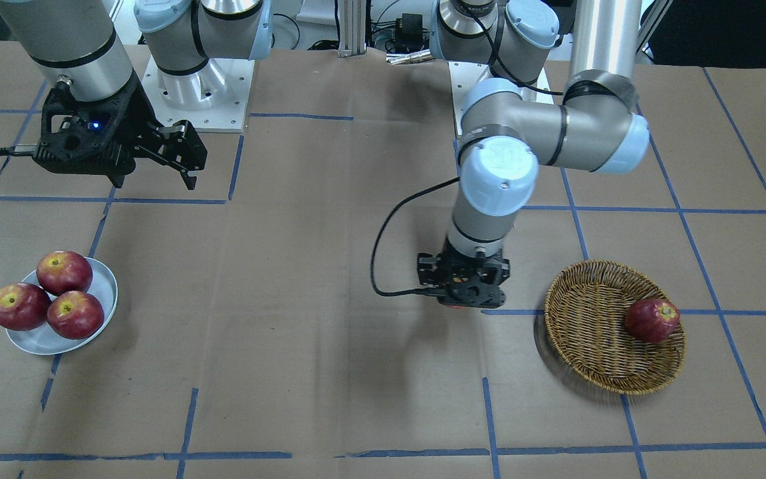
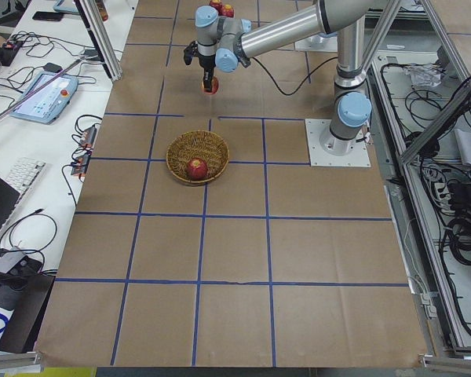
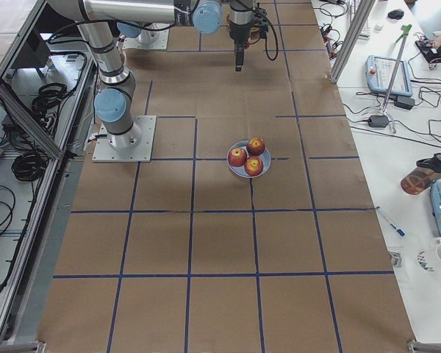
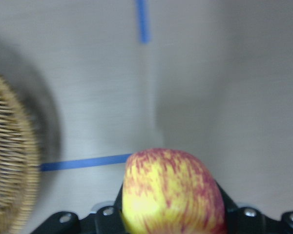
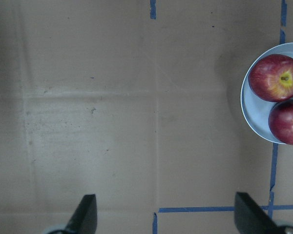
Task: Transfer apple from basket to plate
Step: 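Carry the apple with the left gripper to the table center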
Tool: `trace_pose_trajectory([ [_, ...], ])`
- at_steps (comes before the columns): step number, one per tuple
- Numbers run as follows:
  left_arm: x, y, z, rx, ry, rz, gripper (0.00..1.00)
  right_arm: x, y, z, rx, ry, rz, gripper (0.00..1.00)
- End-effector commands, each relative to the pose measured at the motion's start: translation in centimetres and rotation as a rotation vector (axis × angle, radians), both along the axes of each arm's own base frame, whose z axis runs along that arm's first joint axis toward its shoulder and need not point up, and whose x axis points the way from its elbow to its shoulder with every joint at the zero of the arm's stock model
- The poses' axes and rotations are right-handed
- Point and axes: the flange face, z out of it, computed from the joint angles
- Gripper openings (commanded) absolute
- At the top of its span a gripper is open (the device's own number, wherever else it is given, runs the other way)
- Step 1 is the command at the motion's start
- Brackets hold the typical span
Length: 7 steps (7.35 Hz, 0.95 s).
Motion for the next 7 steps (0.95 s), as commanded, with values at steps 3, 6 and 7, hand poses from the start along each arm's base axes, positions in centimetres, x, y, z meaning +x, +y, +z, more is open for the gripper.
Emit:
trace_pose_trajectory([
  [3,-9.9,-0.1,-4.5,0.025,0.008,0.003,0.41,0.0,0.0,0.0,0.000,0.001,0.000,1.00],
  [6,-10.3,-1.3,-6.7,-0.017,0.027,-0.001,0.41,0.1,0.0,0.0,-0.001,-0.001,0.001,1.00],
  [7,-10.7,-1.4,-7.2,-0.024,0.031,-0.003,0.42,0.1,0.0,0.0,0.000,-0.001,0.003,1.00],
])
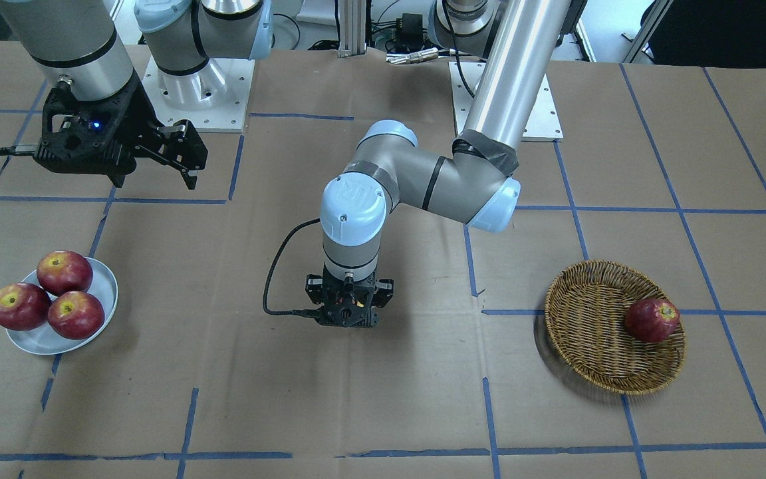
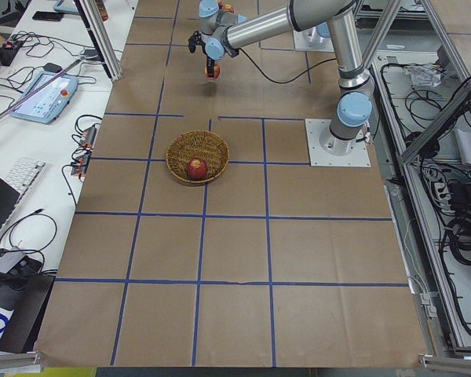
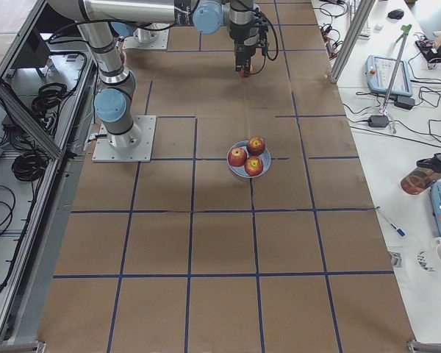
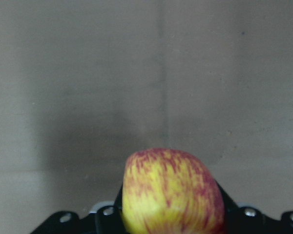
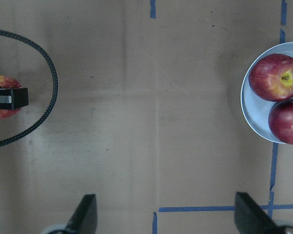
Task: Transfer apple from basket to plate
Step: 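Carry the apple with the left gripper to the table center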
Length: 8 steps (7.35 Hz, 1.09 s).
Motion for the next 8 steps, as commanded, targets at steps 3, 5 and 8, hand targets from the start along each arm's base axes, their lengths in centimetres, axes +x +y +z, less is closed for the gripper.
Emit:
trace_pose_trajectory([
  [3,-0.3,0.1,-1.3,-0.002,0.001,-0.002,0.69,0.0,0.0,0.0,0.001,-0.001,0.001,1.00],
  [5,-0.5,0.2,-0.9,-0.006,0.001,0.002,0.99,0.0,0.0,0.0,0.001,-0.001,0.001,1.00],
  [8,2.9,0.4,8.1,-0.029,0.000,-0.014,0.99,0.0,-0.1,0.1,-0.002,-0.004,0.000,1.00],
])
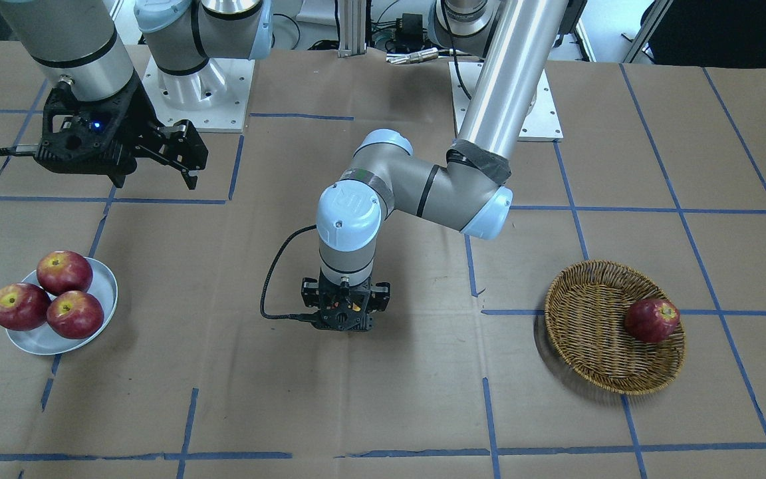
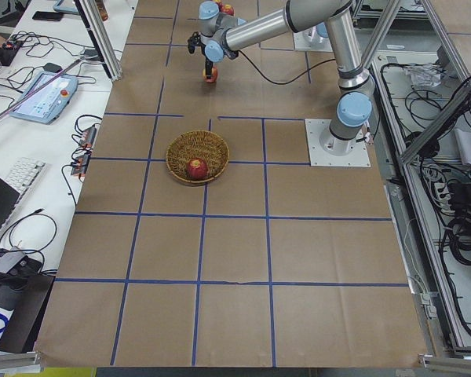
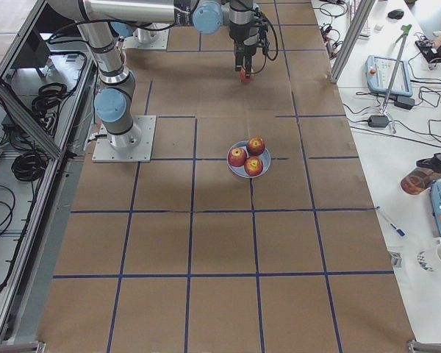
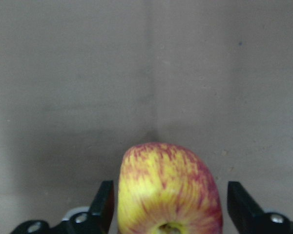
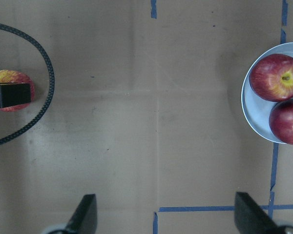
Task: Transfer apple from basket to plate
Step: 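Open the left gripper to set the apple down and withdraw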
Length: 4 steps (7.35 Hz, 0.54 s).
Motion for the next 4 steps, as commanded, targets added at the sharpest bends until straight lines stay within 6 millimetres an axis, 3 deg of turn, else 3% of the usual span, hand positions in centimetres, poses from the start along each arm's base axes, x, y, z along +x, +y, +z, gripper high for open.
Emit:
trace_pose_trajectory([
  [1,4.9,0.6,8.1,0.003,-0.011,-0.050,0.99,0.0,-0.1,0.1,-0.002,-0.002,-0.001,1.00],
  [2,7.4,2.3,12.6,0.020,-0.022,-0.069,0.99,0.0,-0.3,0.1,-0.007,-0.002,-0.001,1.00],
  [4,13.6,5.4,19.5,0.038,-0.037,-0.146,0.99,0.2,-0.8,0.7,-0.063,0.011,0.004,1.00],
])
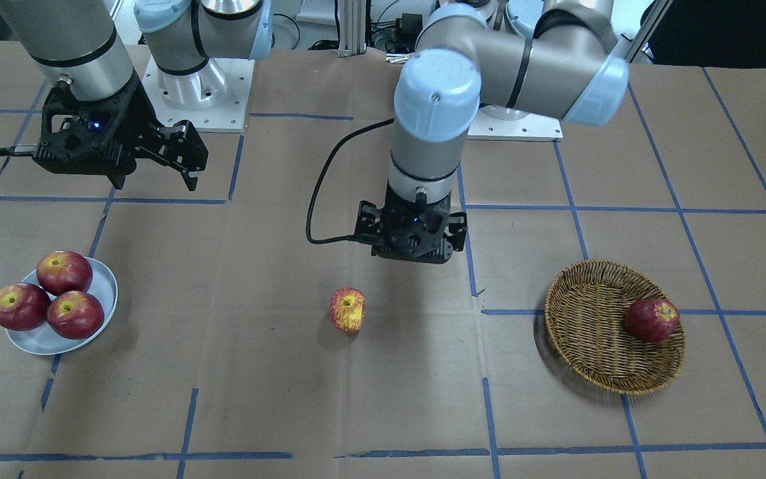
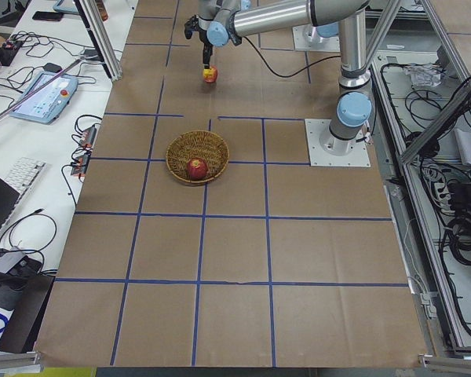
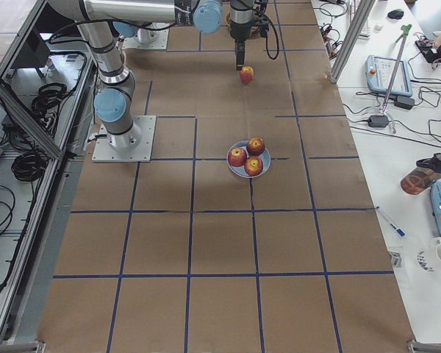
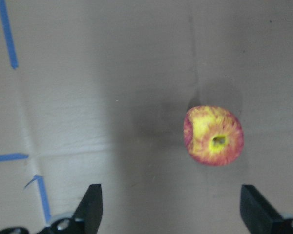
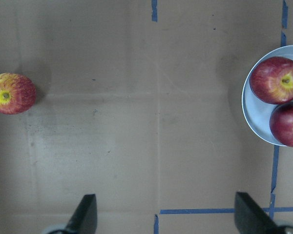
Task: Transfer apple from basket to plate
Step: 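Open the left gripper to set the apple down and withdraw, then move the right gripper over the apple at the table center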
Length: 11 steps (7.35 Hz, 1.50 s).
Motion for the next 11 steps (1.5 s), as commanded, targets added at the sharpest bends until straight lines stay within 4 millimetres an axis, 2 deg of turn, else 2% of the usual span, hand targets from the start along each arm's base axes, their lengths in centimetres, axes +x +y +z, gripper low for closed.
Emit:
trace_pose_trajectory([
  [1,7.7,3.4,6.4,0.023,-0.014,-0.099,0.99,0.4,-0.9,-0.2,-0.045,-0.001,-0.005,1.00],
  [2,11.3,4.2,8.6,-0.014,-0.017,-0.115,0.99,1.0,-1.4,-0.6,-0.037,-0.009,-0.017,1.00],
  [3,13.1,4.7,10.3,-0.049,-0.014,-0.103,0.99,2.0,-2.5,-0.3,-0.041,-0.011,-0.032,1.00],
  [4,13.2,5.3,11.2,-0.069,-0.015,-0.101,0.99,5.1,-3.2,-0.7,-0.037,-0.011,-0.022,1.00],
  [6,13.0,5.9,10.6,-0.042,-0.008,-0.094,0.99,11.3,-4.9,-3.2,-0.026,-0.017,-0.050,1.00],
  [8,13.1,4.9,9.1,-0.010,-0.017,-0.083,0.99,16.7,-6.0,-7.2,-0.029,-0.019,-0.078,1.00],
  [10,13.1,4.8,8.7,-0.002,-0.016,-0.083,0.99,20.9,-6.6,-11.9,-0.047,-0.023,-0.059,1.00],
  [11,13.1,4.8,8.6,0.001,-0.015,-0.083,0.99,21.8,-7.1,-13.9,-0.052,-0.028,-0.057,1.00],
])
